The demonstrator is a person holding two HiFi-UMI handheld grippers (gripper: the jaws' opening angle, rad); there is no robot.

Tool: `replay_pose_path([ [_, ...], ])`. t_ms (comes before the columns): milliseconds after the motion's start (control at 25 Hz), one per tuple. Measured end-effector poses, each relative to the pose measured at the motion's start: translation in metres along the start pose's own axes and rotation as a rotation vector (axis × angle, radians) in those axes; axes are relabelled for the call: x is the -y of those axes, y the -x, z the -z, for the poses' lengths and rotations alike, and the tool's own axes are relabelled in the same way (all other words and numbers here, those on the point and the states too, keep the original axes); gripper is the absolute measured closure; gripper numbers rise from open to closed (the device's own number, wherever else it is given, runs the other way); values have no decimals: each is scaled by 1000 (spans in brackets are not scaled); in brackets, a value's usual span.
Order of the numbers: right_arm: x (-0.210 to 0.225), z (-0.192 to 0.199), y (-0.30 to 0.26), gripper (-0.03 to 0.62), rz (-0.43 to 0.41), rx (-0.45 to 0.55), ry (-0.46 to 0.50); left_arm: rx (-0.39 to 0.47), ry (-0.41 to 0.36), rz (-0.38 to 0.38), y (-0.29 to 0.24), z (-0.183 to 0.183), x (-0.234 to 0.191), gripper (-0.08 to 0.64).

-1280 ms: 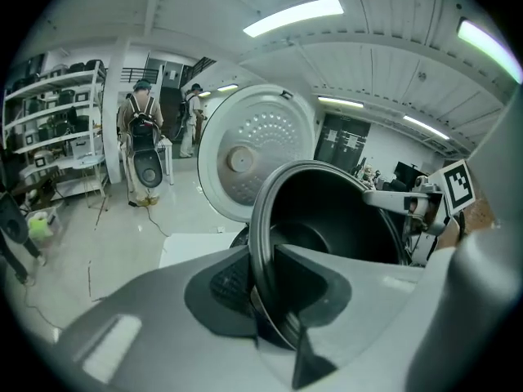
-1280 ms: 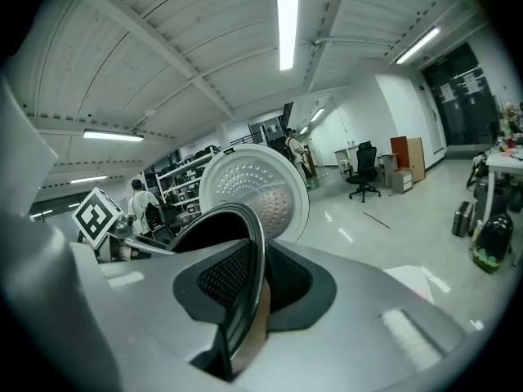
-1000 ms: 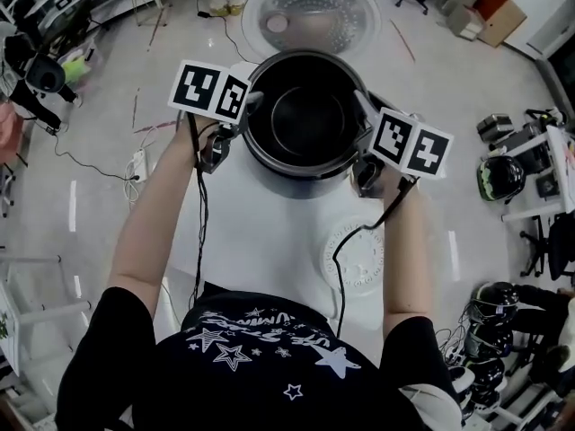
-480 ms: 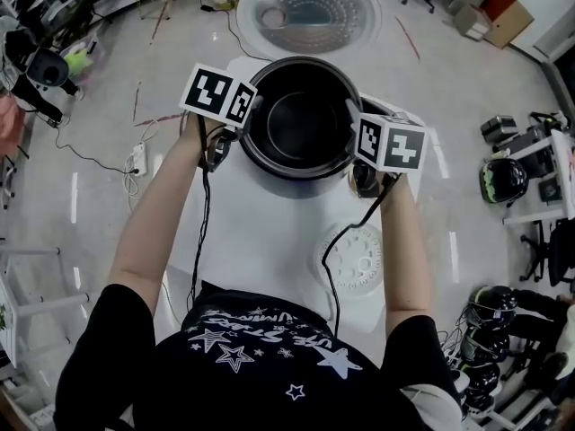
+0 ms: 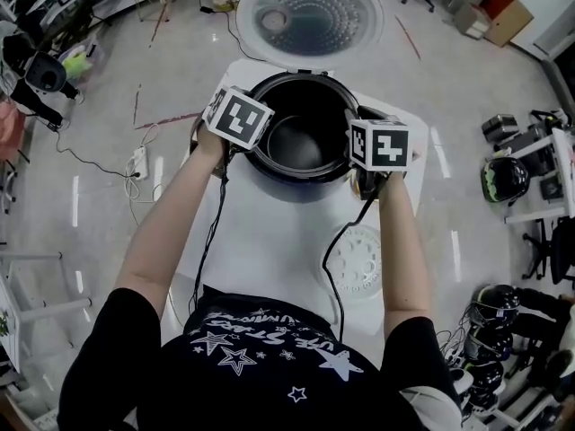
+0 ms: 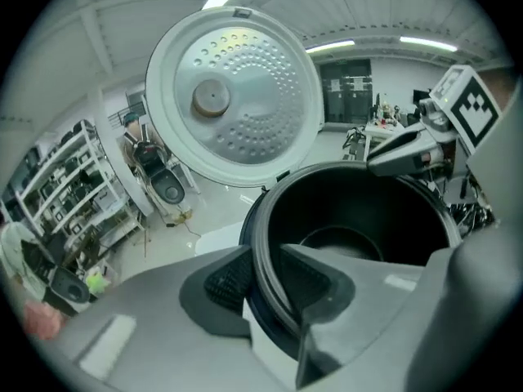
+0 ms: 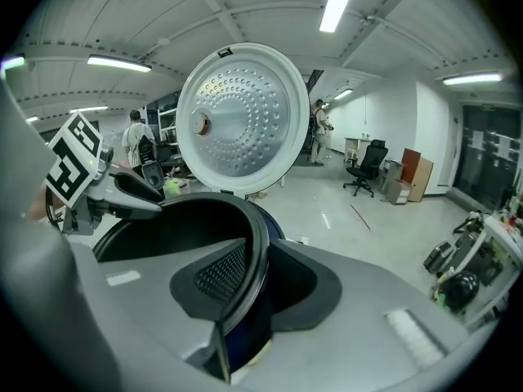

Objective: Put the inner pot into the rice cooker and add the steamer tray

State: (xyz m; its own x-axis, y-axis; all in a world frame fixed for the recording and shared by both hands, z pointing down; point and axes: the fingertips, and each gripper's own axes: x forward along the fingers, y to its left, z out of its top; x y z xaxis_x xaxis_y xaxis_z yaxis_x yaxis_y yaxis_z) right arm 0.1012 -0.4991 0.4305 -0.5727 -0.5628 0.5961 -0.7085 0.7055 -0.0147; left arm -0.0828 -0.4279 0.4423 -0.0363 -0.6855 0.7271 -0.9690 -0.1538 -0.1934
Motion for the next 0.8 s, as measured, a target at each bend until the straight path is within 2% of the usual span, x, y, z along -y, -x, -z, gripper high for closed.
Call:
replay_pose_path([
  [80, -6, -3, -2, 455, -34, 13, -32, 49, -64, -9, 0, -7, -2, 443],
  [160, -13, -4, -2, 364, -75, 13, -70, 80, -73, 7, 0, -12, -3, 438],
  [200, -15, -4, 0, 345, -77, 12, -78, 92, -69, 16, 0, -14, -3, 414],
  [280, -13, -5, 7, 330, -45, 21, -75, 115, -65, 29, 3, -17, -4, 344],
  [320, -11, -7, 12, 324, -24, 30, -72, 127, -68, 35, 5, -19, -4, 335],
  [640, -18, -17, 51, 312, 101, 105, -107, 250, -73, 70, 40, -27, -22, 338],
  [800, -30, -15, 74, 302, 173, 137, -140, 297, -69, 130, 61, -18, -20, 355],
])
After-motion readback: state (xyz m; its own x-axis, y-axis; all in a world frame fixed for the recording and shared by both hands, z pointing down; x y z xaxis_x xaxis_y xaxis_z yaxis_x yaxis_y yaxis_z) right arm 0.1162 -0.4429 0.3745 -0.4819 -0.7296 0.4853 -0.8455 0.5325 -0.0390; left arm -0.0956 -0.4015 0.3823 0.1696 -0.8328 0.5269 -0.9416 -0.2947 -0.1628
